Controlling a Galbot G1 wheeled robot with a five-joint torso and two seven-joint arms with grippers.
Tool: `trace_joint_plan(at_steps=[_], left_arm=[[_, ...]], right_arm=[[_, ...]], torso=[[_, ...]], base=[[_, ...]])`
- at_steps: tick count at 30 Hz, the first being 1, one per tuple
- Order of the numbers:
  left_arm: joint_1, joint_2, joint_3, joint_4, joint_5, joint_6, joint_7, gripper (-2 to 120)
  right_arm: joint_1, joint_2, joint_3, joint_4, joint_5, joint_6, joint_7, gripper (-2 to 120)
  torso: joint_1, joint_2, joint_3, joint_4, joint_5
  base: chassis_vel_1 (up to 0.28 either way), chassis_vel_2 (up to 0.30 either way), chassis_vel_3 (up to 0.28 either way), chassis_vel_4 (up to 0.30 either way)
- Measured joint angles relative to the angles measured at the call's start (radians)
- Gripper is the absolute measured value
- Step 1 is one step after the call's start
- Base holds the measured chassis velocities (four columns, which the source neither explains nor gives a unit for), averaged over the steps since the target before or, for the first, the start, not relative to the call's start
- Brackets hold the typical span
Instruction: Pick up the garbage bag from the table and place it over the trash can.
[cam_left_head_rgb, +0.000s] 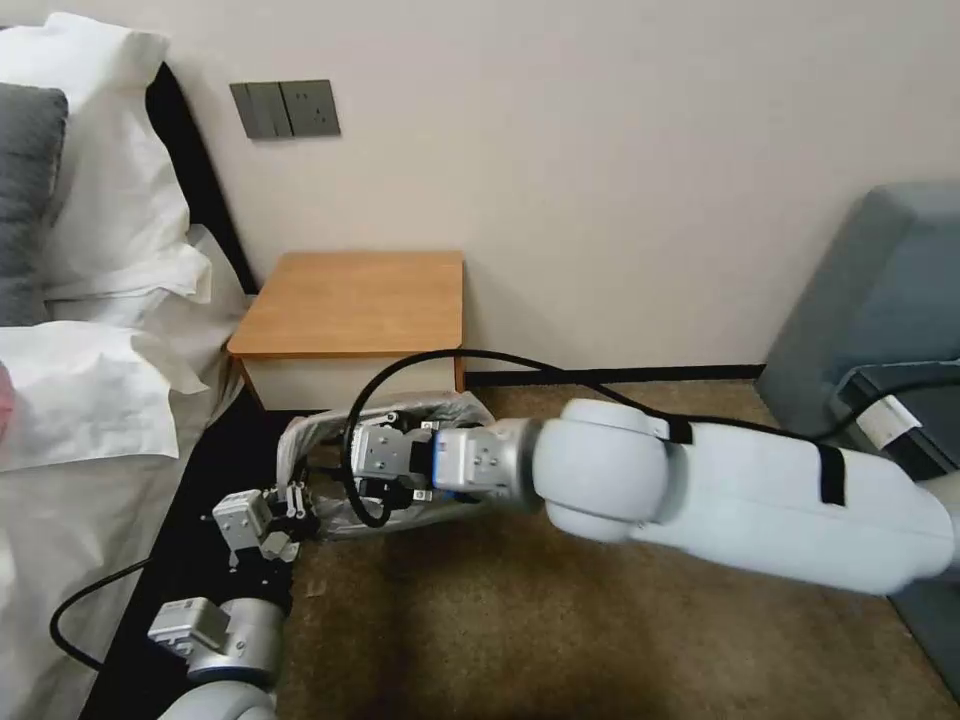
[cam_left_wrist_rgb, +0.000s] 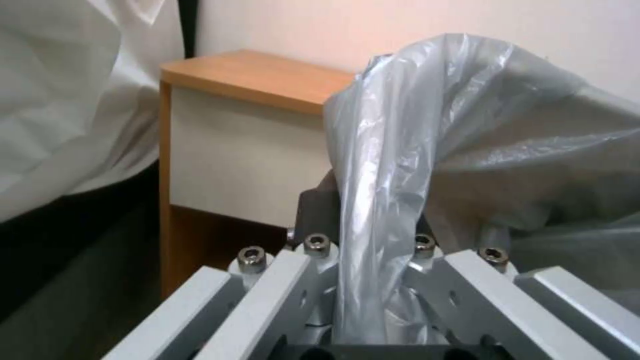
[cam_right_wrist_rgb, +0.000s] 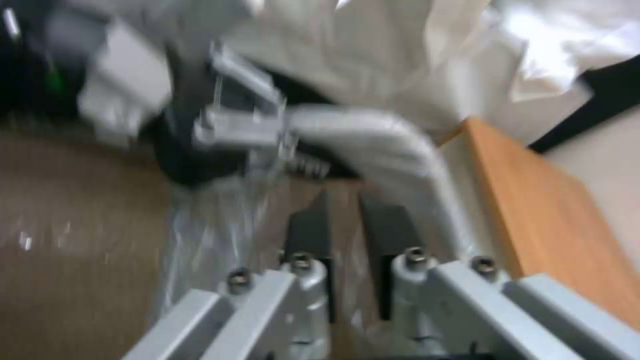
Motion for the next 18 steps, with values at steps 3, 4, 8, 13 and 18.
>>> trace_joint_plan(at_steps=[3, 4, 8, 13, 18], left_arm=[[0.005, 0.006, -0.001, -0.014, 0.015, -0.004, 0.002, 5], [0.005, 0.006, -0.001, -0.014, 0.015, -0.004, 0.002, 5], [0.010, 0.007, 0.000, -0.031, 0.023, -0.003, 0.001, 5], [0.021, 0.008, 0.004, -0.056, 0.030, 0.000, 0.001, 5], [0.034, 0.003, 0.009, -0.078, 0.041, -0.002, 0.005, 5]], right_arm=[[0.041, 0.037, -0.044, -0.047, -0.005, -0.038, -0.011, 0], [0.041, 0.037, -0.044, -0.047, -0.005, -0.038, -0.011, 0], [0.053, 0.069, -0.085, -0.080, -0.057, -0.070, -0.016, 0], [0.055, 0.112, -0.122, -0.124, -0.130, -0.098, -0.018, 0], [0.035, 0.130, -0.139, -0.170, -0.170, -0.099, -0.007, 0]], torso=[[0.000, 0.000, 0.000, 0.0000, 0.0000], [0.000, 0.000, 0.000, 0.0000, 0.0000], [0.000, 0.000, 0.000, 0.0000, 0.0001], [0.000, 0.000, 0.000, 0.0001, 0.0001], [0.000, 0.000, 0.000, 0.0001, 0.0001]], base=[[0.000, 0.000, 0.000, 0.000], [0.000, 0.000, 0.000, 0.000], [0.000, 0.000, 0.000, 0.000], [0.000, 0.000, 0.000, 0.000], [0.000, 0.000, 0.000, 0.000]])
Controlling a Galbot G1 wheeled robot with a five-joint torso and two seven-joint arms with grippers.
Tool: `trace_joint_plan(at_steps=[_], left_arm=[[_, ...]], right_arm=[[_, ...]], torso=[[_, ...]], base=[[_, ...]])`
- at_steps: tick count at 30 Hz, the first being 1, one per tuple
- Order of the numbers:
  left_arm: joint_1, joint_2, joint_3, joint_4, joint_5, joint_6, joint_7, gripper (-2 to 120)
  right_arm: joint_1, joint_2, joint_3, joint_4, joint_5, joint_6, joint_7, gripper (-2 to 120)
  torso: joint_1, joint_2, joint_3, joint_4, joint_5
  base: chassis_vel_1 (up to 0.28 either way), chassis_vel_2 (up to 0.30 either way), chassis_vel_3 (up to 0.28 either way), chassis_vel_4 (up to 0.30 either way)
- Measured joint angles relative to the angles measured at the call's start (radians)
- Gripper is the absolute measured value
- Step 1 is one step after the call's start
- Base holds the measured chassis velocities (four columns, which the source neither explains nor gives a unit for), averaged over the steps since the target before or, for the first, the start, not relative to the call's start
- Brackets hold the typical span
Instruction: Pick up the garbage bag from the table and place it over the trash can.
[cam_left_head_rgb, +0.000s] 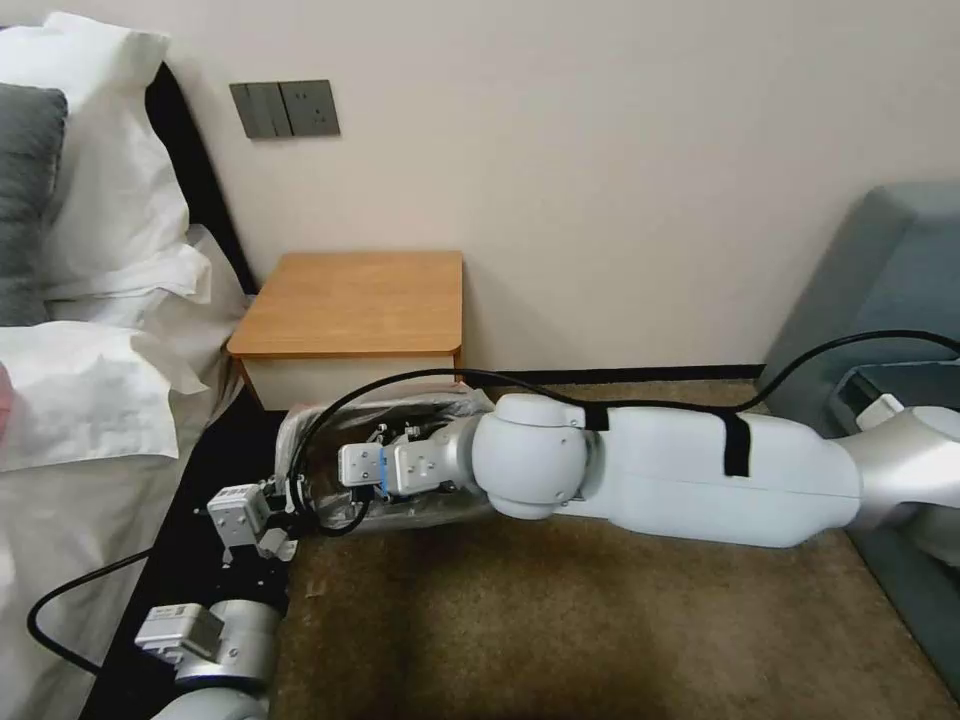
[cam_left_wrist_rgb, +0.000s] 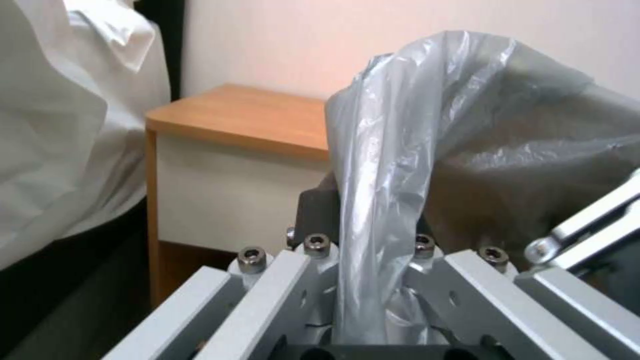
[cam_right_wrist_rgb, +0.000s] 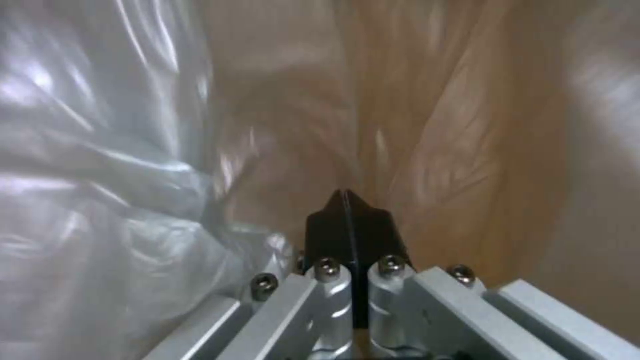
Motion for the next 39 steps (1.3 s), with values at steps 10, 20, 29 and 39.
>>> trace_joint_plan(at_steps=[10, 20, 29, 39], left_arm=[[0.015, -0.007, 0.005, -0.021, 0.017, -0.014, 0.017, 5], [0.025, -0.013, 0.011, -0.030, 0.028, -0.018, 0.024, 5], [0.028, -0.016, 0.019, -0.030, 0.027, -0.018, 0.025, 5], [0.002, -0.004, 0.002, 0.009, -0.029, 0.000, -0.002, 5]], right_arm=[[-0.040, -0.013, -0.010, -0.051, -0.041, 0.001, 0.034, 0], [-0.070, -0.008, -0.004, -0.094, -0.072, 0.002, 0.058, 0], [-0.100, -0.026, 0.026, -0.100, -0.053, 0.003, 0.081, 0], [-0.119, -0.107, 0.075, 0.098, 0.227, 0.003, 0.284, 0]], torso=[[0.000, 0.000, 0.000, -0.0001, 0.0001], [0.000, 0.000, 0.000, 0.0000, 0.0001], [0.000, 0.000, 0.000, 0.0000, 0.0001], [0.000, 0.000, 0.000, -0.0001, 0.0001]], base=[[0.000, 0.000, 0.000, 0.000], [0.000, 0.000, 0.000, 0.000], [0.000, 0.000, 0.000, 0.000], [0.000, 0.000, 0.000, 0.000]])
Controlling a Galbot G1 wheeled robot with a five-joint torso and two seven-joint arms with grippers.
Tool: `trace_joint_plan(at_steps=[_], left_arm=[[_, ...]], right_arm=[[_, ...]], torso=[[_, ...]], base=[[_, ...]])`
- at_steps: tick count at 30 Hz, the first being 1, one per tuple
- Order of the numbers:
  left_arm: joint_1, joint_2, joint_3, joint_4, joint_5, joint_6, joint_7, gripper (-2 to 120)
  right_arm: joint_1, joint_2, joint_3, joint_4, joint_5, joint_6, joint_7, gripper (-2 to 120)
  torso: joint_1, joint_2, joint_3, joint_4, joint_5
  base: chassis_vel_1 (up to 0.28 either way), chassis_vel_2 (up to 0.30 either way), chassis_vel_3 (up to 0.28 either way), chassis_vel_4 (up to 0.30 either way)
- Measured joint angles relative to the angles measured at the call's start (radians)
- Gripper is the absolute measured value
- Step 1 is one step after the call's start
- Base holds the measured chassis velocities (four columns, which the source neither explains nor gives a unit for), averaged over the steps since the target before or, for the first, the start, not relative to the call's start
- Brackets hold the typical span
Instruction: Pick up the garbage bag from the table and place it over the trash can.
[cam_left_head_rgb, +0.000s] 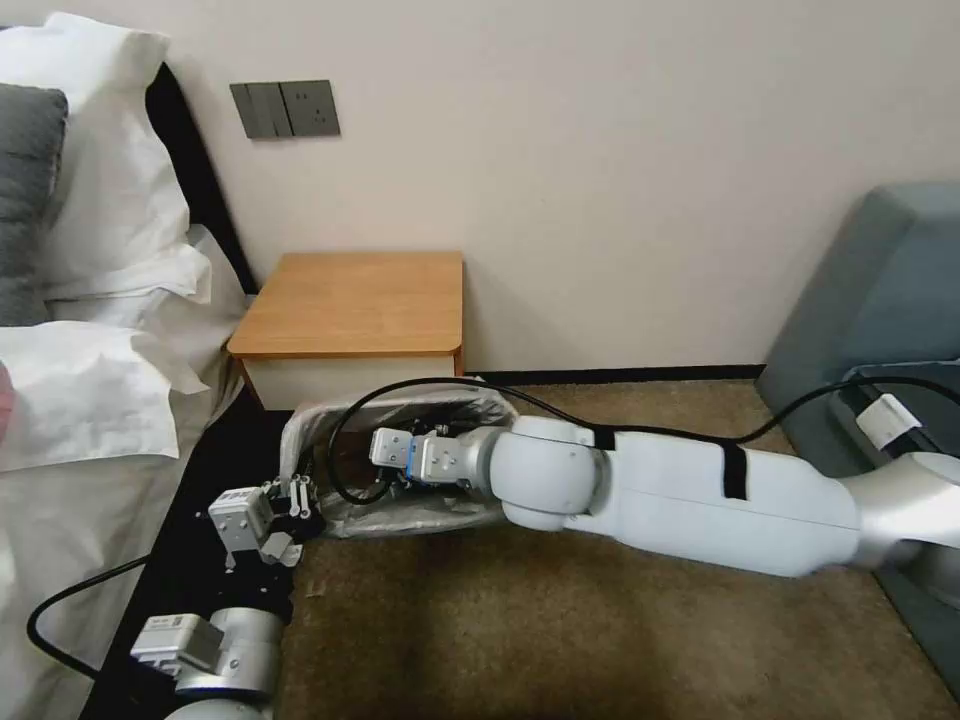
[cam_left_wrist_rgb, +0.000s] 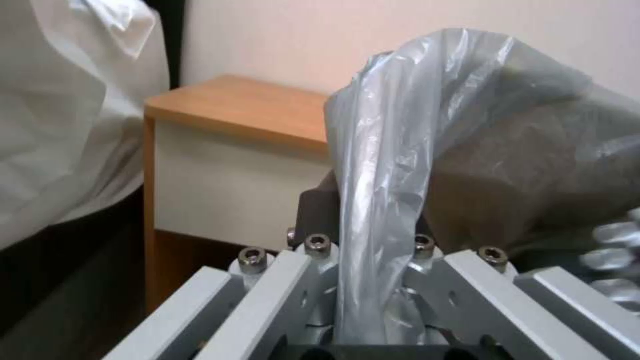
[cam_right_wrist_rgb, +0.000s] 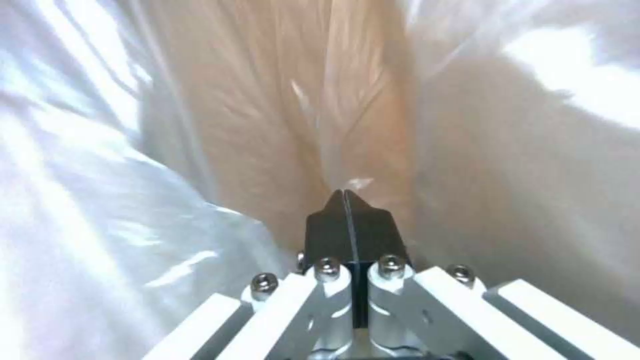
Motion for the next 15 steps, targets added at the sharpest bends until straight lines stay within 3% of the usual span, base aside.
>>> trace_joint_plan(at_steps=[5, 9, 10, 12, 15], left_arm=[[-0.011, 0.002, 0.001, 0.018, -0.019, 0.005, -0.007, 5], [-0.023, 0.003, 0.003, 0.036, -0.079, 0.034, -0.032, 5], [-0.023, 0.003, 0.003, 0.036, -0.079, 0.034, -0.032, 5], [-0.023, 0.006, 0.010, 0.048, -0.119, 0.063, -0.047, 5], [-0.020, 0.015, 0.028, 0.059, -0.128, 0.077, -0.065, 5]], right_arm=[[-0.008, -0.039, 0.034, 0.067, 0.131, 0.000, 0.073, 0], [-0.030, -0.089, 0.106, 0.186, 0.350, 0.000, 0.218, 0], [-0.030, -0.089, 0.106, 0.186, 0.350, 0.000, 0.218, 0], [-0.059, -0.154, 0.187, 0.300, 0.493, 0.015, 0.331, 0], [-0.105, -0.234, 0.239, 0.376, 0.518, 0.060, 0.397, 0]], torso=[[0.000, 0.000, 0.000, 0.0000, 0.0001], [0.000, 0.000, 0.000, 0.0003, 0.0000], [0.000, 0.000, 0.000, 0.0003, 0.0000], [0.000, 0.000, 0.000, 0.0003, 0.0001], [0.000, 0.000, 0.000, 0.0002, 0.0001]], base=[[0.000, 0.000, 0.000, 0.000], [0.000, 0.000, 0.000, 0.000], [0.000, 0.000, 0.000, 0.000], [0.000, 0.000, 0.000, 0.000], [0.000, 0.000, 0.000, 0.000]])
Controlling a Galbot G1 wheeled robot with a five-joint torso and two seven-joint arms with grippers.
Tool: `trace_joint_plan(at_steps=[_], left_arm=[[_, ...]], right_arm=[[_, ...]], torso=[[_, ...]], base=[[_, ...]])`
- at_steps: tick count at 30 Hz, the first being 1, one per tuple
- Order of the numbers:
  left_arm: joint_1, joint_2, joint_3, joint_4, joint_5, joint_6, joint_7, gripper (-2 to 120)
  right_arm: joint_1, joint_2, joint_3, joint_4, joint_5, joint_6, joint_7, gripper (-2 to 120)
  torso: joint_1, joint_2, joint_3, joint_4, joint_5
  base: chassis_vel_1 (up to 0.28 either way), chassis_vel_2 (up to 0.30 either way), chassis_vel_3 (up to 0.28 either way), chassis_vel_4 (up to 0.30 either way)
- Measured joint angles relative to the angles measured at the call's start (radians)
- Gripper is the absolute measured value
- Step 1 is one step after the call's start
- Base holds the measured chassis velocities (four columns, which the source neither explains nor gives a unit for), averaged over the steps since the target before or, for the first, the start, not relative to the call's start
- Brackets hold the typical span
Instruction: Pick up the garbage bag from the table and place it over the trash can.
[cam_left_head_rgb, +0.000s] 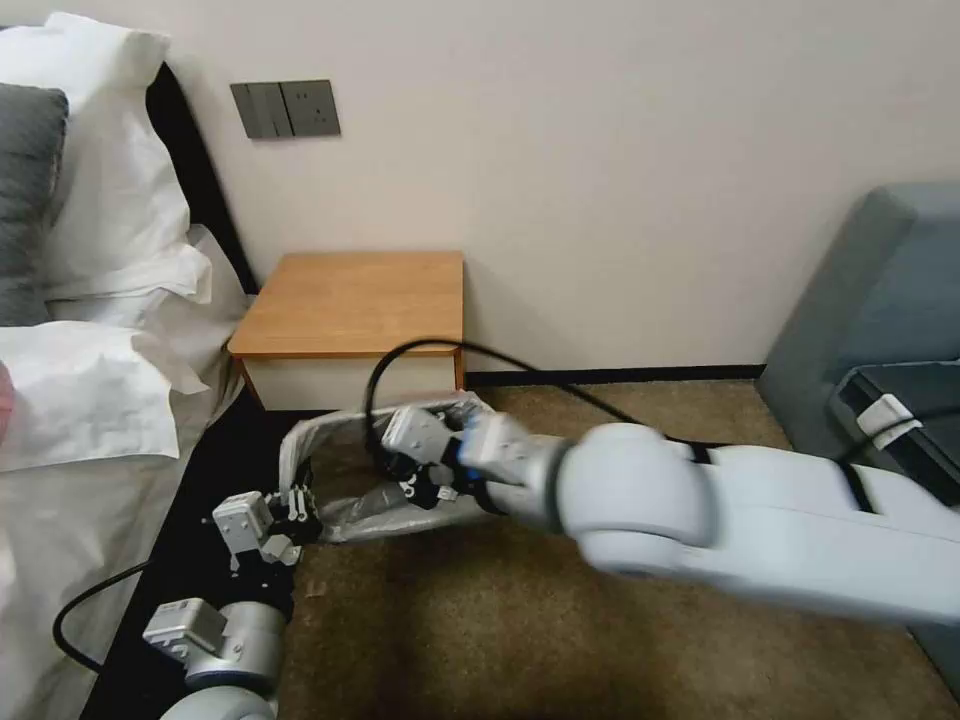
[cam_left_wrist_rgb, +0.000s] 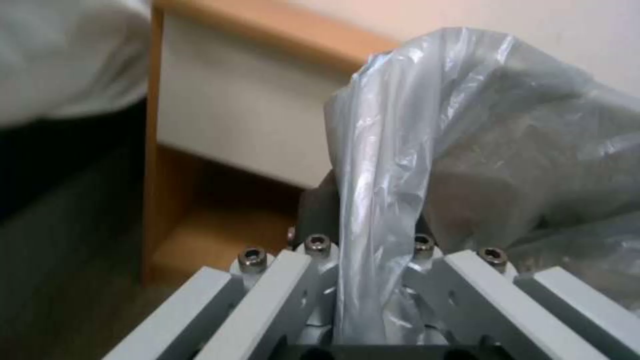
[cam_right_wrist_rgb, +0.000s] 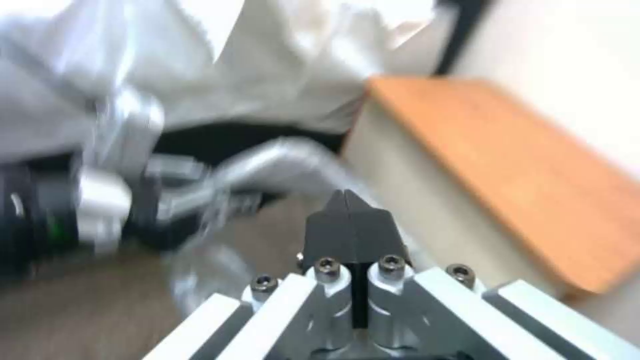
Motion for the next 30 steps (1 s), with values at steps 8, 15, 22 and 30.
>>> trace_joint_plan(at_steps=[8, 15, 22, 30], left_arm=[[0.024, 0.034, 0.076, -0.006, -0.005, 0.081, -0.085, 5], [0.048, 0.038, 0.139, -0.014, 0.000, 0.152, -0.140, 5], [0.063, 0.084, 0.155, -0.002, -0.011, 0.193, -0.173, 5], [0.060, 0.090, 0.172, 0.004, -0.012, 0.217, -0.198, 5]], right_arm=[[-0.587, -0.139, 0.477, 0.039, -0.465, 0.258, -0.032, 28], [-1.216, 0.109, 0.872, 0.005, -0.826, 0.438, -0.067, 53], [-1.500, 0.354, 0.929, -0.038, -1.068, 0.624, -0.089, 80], [-1.554, 0.420, 0.905, -0.057, -1.115, 0.681, -0.097, 100]], torso=[[0.000, 0.000, 0.000, -0.0003, 0.0004], [0.000, 0.000, 0.000, -0.0005, 0.0001], [0.000, 0.000, 0.000, -0.0003, -0.0003], [0.000, 0.000, 0.000, 0.0001, -0.0002]], base=[[0.000, 0.000, 0.000, 0.000], [0.000, 0.000, 0.000, 0.000], [0.000, 0.000, 0.000, 0.000], [0.000, 0.000, 0.000, 0.000]])
